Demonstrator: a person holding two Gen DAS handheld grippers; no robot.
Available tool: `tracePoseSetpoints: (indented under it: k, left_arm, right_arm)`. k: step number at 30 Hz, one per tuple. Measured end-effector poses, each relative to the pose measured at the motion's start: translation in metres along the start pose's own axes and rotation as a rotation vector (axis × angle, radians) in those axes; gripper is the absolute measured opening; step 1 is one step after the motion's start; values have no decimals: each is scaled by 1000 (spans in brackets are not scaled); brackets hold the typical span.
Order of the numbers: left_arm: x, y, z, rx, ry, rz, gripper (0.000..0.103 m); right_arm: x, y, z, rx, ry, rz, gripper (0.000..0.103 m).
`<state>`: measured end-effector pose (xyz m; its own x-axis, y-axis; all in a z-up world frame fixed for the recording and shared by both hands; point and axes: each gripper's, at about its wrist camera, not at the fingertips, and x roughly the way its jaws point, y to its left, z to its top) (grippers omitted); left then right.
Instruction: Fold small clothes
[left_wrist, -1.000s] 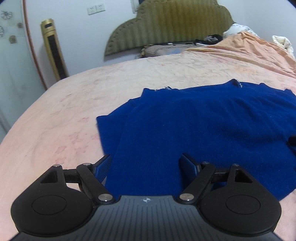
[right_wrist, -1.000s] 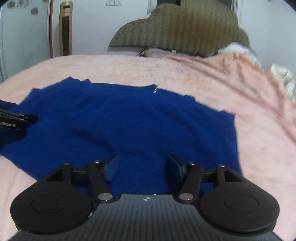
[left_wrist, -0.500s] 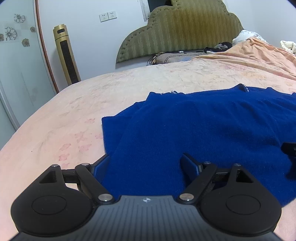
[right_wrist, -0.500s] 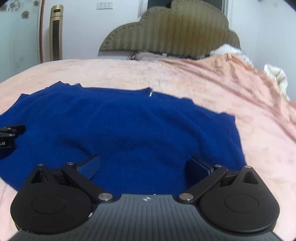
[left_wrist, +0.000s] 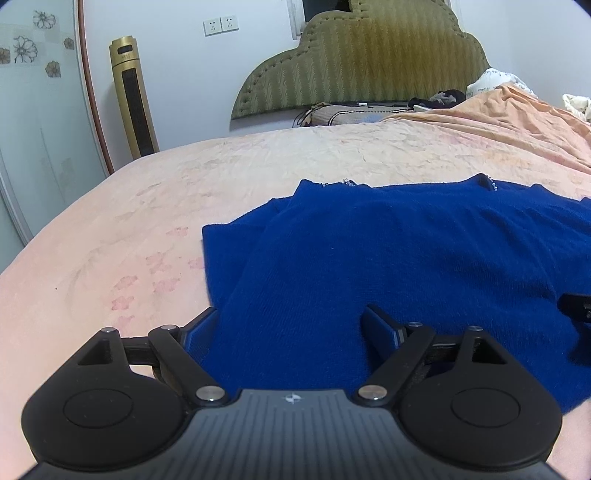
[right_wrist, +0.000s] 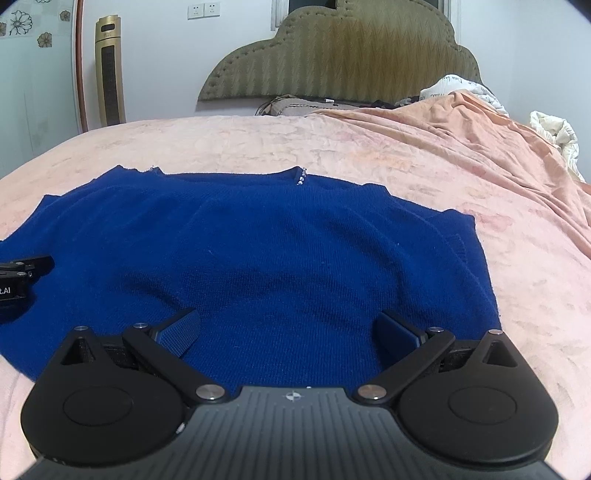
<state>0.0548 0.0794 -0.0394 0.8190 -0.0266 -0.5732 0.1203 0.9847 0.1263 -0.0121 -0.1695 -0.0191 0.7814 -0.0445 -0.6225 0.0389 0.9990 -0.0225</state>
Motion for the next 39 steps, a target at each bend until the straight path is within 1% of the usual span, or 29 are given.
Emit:
tracePoseSetpoints:
  k: [24, 39]
  left_arm:
    - [2, 8, -1, -56, 17, -30, 87]
    - [1, 9, -1, -58, 17, -30, 88]
  right_arm:
    - [-1, 0, 0, 0, 2, 1, 103]
    - [0, -1, 1, 5, 5, 4, 103]
